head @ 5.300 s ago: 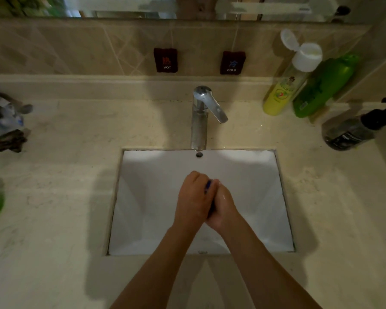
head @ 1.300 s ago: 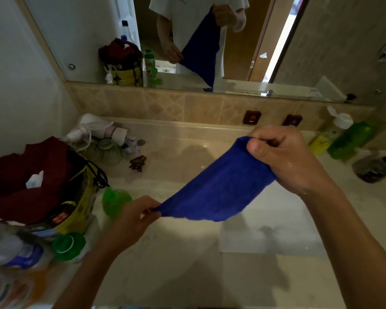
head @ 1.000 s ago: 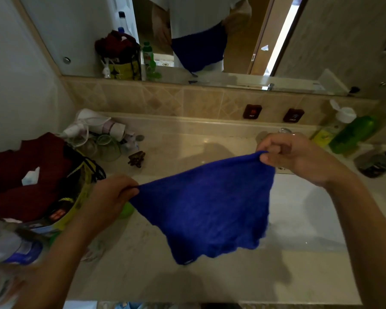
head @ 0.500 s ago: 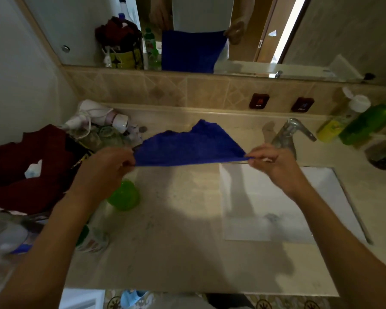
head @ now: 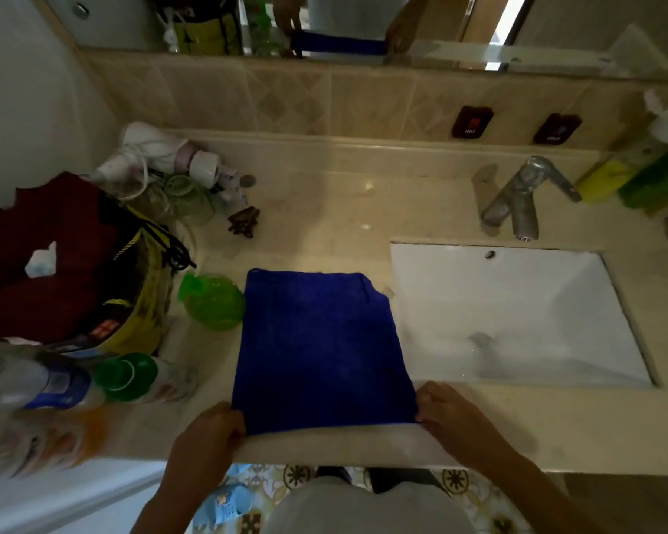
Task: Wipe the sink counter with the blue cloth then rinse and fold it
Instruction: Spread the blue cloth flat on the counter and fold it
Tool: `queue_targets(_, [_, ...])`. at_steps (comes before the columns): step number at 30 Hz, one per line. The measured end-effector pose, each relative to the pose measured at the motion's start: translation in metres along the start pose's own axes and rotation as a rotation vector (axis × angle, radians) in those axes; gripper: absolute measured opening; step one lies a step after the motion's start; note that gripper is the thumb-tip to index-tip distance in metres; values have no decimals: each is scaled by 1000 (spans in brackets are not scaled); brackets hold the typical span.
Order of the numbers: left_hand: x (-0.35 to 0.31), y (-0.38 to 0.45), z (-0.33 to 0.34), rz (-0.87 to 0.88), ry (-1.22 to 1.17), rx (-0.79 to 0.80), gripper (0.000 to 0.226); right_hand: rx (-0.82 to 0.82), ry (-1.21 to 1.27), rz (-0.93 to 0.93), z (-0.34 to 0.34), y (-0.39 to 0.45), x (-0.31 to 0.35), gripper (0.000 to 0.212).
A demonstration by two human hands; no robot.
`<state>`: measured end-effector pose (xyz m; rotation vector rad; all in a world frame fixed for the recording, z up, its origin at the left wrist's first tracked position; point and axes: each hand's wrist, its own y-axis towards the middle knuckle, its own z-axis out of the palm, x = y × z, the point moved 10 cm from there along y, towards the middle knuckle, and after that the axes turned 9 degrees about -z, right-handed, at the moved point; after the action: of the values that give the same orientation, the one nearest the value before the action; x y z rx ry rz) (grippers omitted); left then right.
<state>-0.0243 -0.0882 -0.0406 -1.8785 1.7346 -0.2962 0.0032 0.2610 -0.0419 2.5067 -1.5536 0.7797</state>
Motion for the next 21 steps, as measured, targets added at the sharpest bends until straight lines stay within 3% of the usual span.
queue_targets(2, [1, -4, 5, 11, 12, 52, 16, 49, 82, 15, 9, -10, -2, 10])
queue_targets(5, [4, -8, 1, -8, -16, 147, 10, 137, 241, 95, 4, -18, -7, 32])
queue_targets(8, [-4, 0, -18, 0, -106, 200, 16, -122, 304, 245, -38, 1, -29, 30])
queue_targets(11, [-42, 34, -63, 64, -210, 74, 10, -297, 256, 413, -71, 47, -54, 15])
queue_targets(16, [-109, 123, -128, 146, -69, -197, 19, -217, 340, 442, -79, 149, -58, 26])
queue_targets(21, [-118, 181, -136, 74, 288, -149, 30, -98, 208, 371, -72, 186, -57, 19])
